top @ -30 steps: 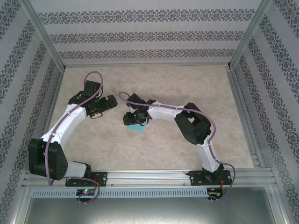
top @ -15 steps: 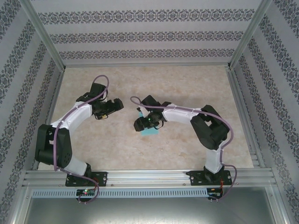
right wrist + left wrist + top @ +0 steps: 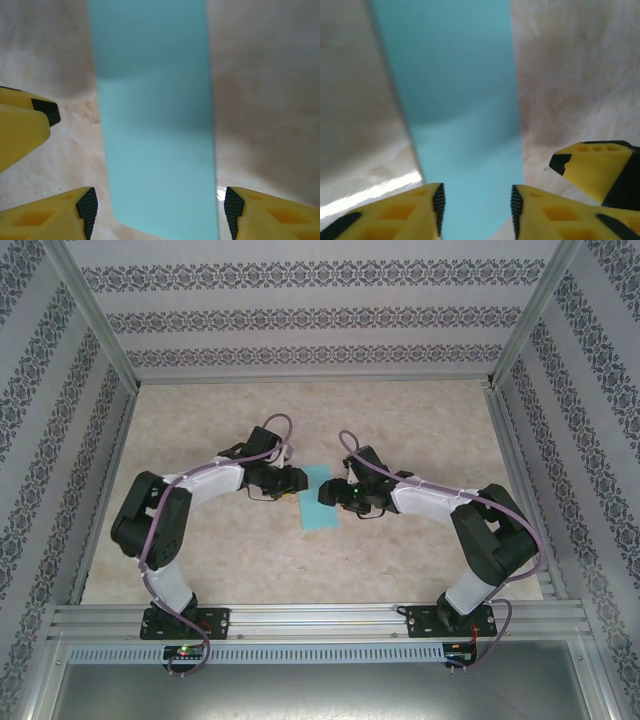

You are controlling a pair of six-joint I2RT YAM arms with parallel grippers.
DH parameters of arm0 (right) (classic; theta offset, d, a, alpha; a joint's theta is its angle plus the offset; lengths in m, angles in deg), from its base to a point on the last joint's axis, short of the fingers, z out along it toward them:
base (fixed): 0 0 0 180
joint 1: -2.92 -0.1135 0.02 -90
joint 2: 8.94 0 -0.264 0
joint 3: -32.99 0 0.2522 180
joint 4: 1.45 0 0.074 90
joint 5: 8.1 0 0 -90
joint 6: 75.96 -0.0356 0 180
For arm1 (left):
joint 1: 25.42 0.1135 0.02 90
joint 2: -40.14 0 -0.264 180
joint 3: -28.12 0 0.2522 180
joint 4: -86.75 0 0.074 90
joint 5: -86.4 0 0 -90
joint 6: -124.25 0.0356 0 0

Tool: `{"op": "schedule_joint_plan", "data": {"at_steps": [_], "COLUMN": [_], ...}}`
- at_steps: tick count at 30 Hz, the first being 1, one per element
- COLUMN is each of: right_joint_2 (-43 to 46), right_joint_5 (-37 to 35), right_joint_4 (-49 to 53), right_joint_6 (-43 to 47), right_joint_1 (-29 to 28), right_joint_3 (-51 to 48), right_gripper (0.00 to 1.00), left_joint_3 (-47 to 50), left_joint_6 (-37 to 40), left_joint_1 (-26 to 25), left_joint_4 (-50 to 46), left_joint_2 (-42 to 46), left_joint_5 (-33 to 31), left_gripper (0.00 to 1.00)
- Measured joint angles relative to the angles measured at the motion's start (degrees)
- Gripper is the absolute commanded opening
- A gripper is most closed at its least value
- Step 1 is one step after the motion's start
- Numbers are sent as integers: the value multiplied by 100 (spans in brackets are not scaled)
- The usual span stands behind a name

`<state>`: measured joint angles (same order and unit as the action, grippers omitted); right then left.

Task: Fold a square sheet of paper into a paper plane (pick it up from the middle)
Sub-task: Third fold the triangle at the center of the table.

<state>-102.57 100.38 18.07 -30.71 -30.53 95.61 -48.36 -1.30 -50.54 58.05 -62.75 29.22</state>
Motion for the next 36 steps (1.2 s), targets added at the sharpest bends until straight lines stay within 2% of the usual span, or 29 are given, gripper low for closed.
{"op": "schedule_joint_plan", "data": {"at_steps": [4,10,25,33,36], "right_joint_2": [109,125,118,-85,-144], "right_joint_5": [-57,-109,20,234,295], "right_joint_4": [-103,-306,-225,57,133], "right_joint_6": [-256,-496,-592,-400,-337], "right_joint_1": [35,35,37,35,35], "right_joint_3": [-251,-293,-291,-273,-238], "right_gripper": [70,68,61,48,46], "left_joint_3": [-354,-492,-503,-492,-492], "left_joint_6": [44,103,101,98,98], "left_joint_1": [-190,-216,-216,-214,-214], "left_joint_4": [-2,-129,-260,-254,-254], "left_joint_2": [-459,-737,-935,-935,-935], "left_joint_5": [85,-9,-221,-221,-221], "left_gripper": [21,13,7,7,6]}}
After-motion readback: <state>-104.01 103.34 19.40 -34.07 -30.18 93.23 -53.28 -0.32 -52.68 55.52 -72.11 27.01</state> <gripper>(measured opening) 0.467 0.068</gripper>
